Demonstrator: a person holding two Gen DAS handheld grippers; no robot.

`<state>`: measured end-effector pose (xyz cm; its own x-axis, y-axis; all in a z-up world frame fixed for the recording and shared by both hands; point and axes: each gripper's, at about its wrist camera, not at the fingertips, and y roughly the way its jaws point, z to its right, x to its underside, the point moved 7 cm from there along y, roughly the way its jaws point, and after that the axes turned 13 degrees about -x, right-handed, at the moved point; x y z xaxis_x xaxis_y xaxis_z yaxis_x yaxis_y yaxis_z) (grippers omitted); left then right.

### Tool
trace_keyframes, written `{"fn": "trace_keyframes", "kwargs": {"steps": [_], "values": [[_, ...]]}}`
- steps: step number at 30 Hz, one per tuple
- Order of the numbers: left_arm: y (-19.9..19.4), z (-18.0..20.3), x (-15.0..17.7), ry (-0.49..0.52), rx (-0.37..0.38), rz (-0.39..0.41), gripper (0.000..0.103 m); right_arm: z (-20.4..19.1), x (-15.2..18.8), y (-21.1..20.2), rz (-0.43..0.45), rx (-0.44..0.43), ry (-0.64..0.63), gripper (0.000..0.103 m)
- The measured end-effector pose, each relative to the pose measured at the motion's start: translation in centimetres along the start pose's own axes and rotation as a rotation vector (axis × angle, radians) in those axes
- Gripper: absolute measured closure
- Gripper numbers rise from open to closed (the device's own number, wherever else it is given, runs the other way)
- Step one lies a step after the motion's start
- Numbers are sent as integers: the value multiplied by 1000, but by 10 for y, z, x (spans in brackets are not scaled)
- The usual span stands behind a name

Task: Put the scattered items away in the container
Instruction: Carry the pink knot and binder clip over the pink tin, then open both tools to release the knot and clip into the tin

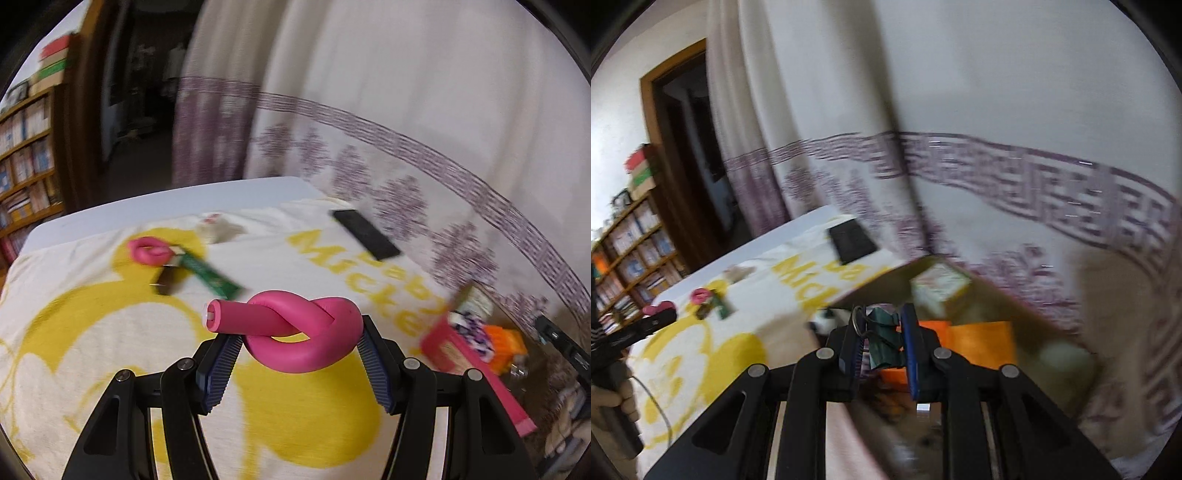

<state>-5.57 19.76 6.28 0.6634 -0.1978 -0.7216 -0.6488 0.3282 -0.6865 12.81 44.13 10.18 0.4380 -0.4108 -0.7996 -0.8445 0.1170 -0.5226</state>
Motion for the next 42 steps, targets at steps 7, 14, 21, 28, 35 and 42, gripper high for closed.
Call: {"fn": "trace_keyframes", "kwargs": {"steps": [7,14,21,28,35,42], "values": [[-9,71,11,77,103,-18,39,34,6,-9,8,98,-1,82],[-15,138,22,153,219,-43,39,48,11,-17,22,137,-23,82],[-14,192,32,230,287,-70,39,53,12,-19,26,125,-17,82],[-6,227,40,277,329,-101,39,59,12,-22,33,126,-11,82],[-5,249,48,296,391,-129,21,70,11,-28,45,146,17,81],[-5,227,38,236,356,-119,21,65,12,-24,44,117,28,81]]}}
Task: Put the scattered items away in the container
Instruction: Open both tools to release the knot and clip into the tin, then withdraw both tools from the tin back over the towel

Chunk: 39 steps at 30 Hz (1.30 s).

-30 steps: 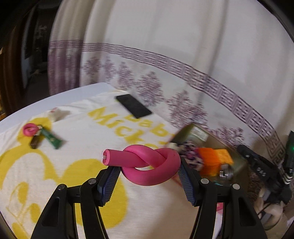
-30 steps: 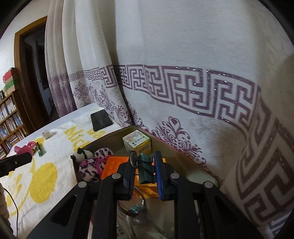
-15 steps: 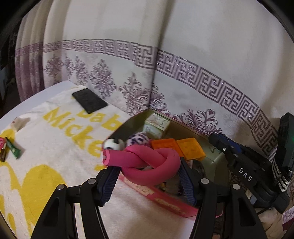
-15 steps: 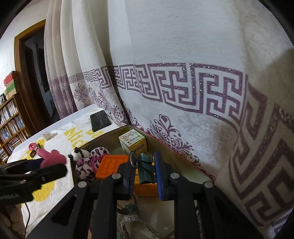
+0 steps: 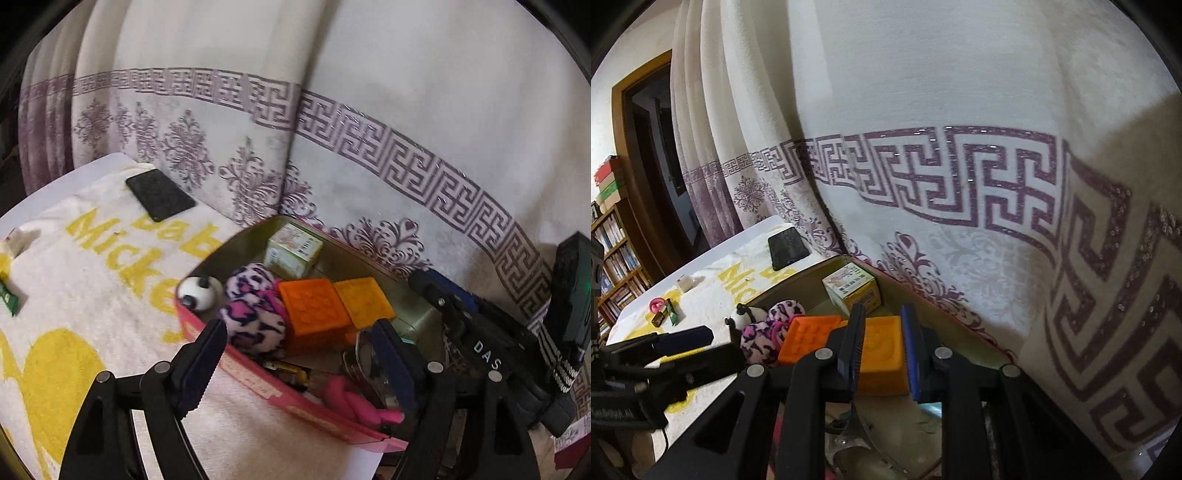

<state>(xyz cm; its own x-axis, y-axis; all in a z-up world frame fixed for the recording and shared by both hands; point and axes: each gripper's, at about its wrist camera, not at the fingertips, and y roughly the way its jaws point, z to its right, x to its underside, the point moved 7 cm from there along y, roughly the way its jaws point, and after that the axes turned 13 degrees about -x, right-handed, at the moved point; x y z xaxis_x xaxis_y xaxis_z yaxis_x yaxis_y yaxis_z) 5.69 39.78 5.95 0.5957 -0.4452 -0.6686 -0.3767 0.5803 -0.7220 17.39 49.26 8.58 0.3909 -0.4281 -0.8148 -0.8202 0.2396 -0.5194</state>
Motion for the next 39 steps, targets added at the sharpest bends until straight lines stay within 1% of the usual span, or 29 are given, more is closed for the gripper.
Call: {"fn": "trace_keyframes", "kwargs": {"steps": [2,4,6,8,17,22,29,35,39], "values": [[-3,-5,-1,-6,-8,4,21,-4,0,1,-2,-5,-6,81],[-6,-10,0,-10,-15,7,21,-7,0,0,-2,-10,-5,75],[-8,-14,1,-13,-22,8,21,-8,-1,-2,6,-14,0,55],[-10,-18,3,-16,-28,9,21,-12,-2,-4,20,-13,0,48],[-24,-48,9,-47,-81,28,21,-40,2,5,-2,-42,-43,46],[-33,-75,13,-83,-126,38,21,-64,7,12,-19,-76,-68,39],[-51,-125,20,-154,-199,56,20,-111,16,29,-63,-151,-123,38],[-66,-174,33,-207,-285,58,20,-152,25,46,-108,-223,-157,38],[-74,-211,46,-264,-341,50,20,-177,33,58,-141,-267,-181,38]]}}
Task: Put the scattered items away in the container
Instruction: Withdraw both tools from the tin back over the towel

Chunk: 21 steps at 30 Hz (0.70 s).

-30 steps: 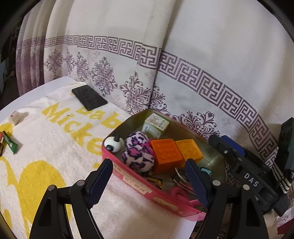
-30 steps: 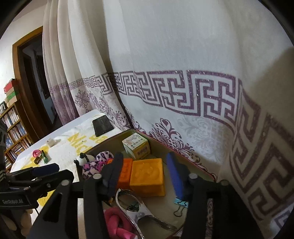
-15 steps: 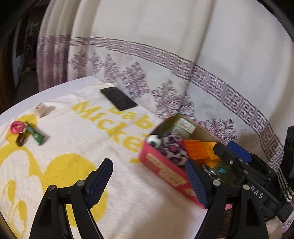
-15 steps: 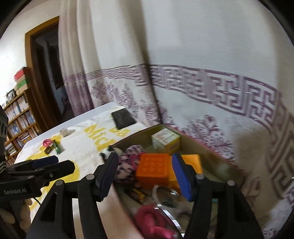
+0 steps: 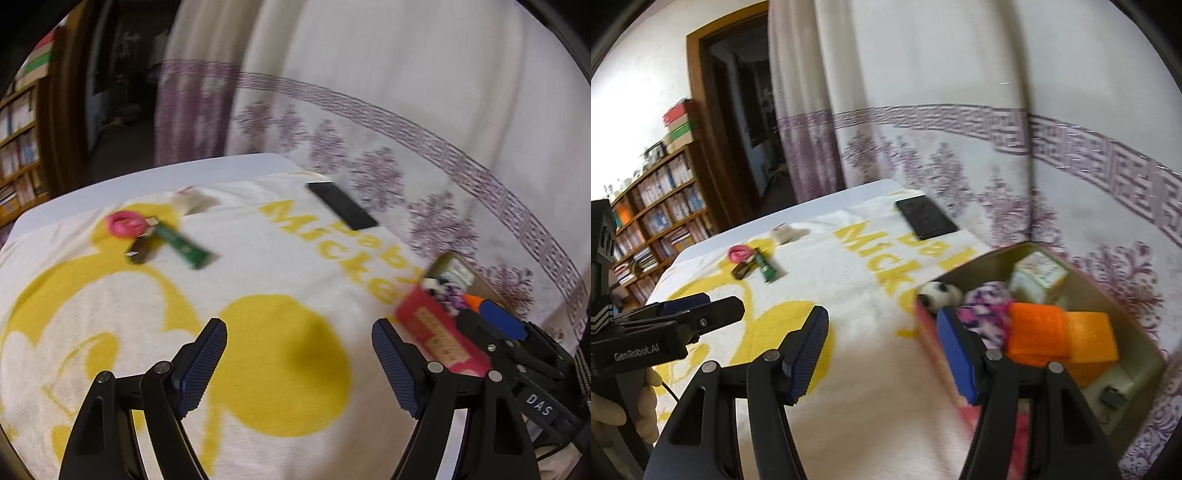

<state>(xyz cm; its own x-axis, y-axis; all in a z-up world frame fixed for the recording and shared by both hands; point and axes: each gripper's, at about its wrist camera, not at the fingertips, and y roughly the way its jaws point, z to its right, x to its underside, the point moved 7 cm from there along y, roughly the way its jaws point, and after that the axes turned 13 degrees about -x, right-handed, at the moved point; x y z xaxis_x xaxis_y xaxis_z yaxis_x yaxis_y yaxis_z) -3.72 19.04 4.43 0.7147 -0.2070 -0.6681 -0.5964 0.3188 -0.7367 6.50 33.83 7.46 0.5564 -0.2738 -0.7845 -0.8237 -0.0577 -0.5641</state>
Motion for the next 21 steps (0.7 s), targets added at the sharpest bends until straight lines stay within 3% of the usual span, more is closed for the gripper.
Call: {"fn": "trace_keyframes", "kwargs": {"steps": [9,19,21], "values": [[18,-80,7,-124,-122,-25,20,-32,2,39,-75,-71,-35,38],[29,-121,7,-179,-180,-41,20,-65,-13,89,-142,-170,-85,38],[30,-126,7,-186,-187,-45,21,-77,-19,106,-158,-196,-102,42]]}}
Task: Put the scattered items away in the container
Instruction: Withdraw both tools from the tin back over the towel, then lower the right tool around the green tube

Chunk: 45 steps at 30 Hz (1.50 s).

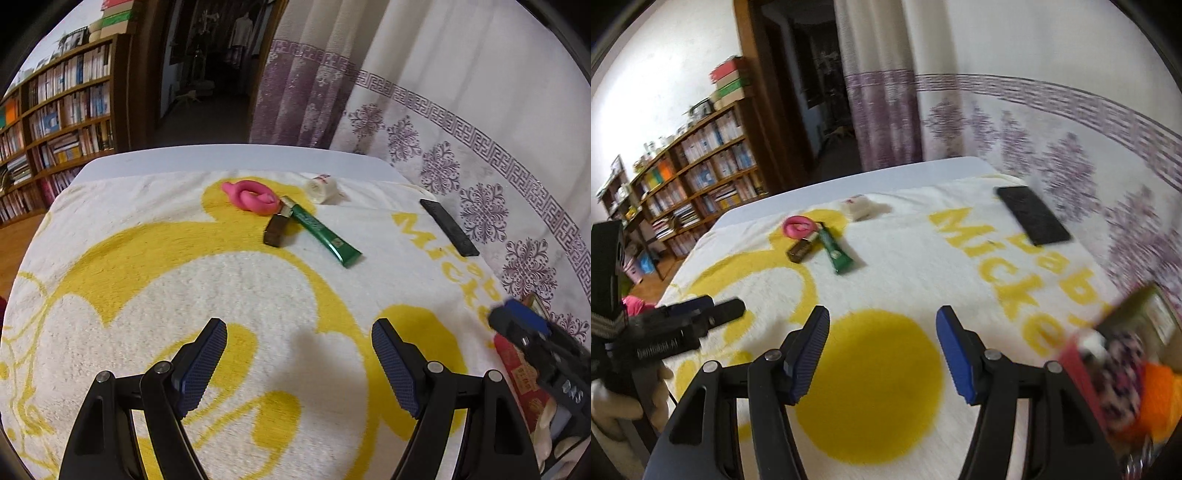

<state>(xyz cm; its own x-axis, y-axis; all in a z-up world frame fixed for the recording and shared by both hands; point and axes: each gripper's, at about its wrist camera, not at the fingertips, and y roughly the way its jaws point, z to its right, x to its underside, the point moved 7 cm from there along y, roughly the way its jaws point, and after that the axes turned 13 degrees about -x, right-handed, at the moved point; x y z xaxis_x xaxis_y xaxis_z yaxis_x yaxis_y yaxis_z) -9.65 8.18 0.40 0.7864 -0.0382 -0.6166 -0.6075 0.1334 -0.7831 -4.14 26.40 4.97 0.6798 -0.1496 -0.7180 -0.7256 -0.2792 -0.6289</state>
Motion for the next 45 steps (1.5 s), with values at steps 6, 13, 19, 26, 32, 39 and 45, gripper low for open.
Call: {"fn": "trace_keyframes", "kwargs": {"steps": [6,13,19,26,32,39,45], "values": [[8,-14,-6,-22,-17,-7,20,-17,-20,48,-52,-17,-52,42],[19,-35,-11,-70,-39,-15,21,-23,-28,107,-151,-69,-59,42],[25,-52,-19,-94,-74,-4,21,-17,-35,148,-205,-79,-41,49],[39,-59,-26,-87,-103,-17,20,-22,-50,173,-212,-98,-69,51],[48,-53,-27,-60,-108,-34,21,-23,-53,203,-257,-96,-84,58],[58,-47,-34,-34,-124,-41,20,-18,-53,208,-258,-22,-151,81],[70,-34,-43,-7,-119,-52,21,-1,-49,180,-215,-29,-66,81]]}}
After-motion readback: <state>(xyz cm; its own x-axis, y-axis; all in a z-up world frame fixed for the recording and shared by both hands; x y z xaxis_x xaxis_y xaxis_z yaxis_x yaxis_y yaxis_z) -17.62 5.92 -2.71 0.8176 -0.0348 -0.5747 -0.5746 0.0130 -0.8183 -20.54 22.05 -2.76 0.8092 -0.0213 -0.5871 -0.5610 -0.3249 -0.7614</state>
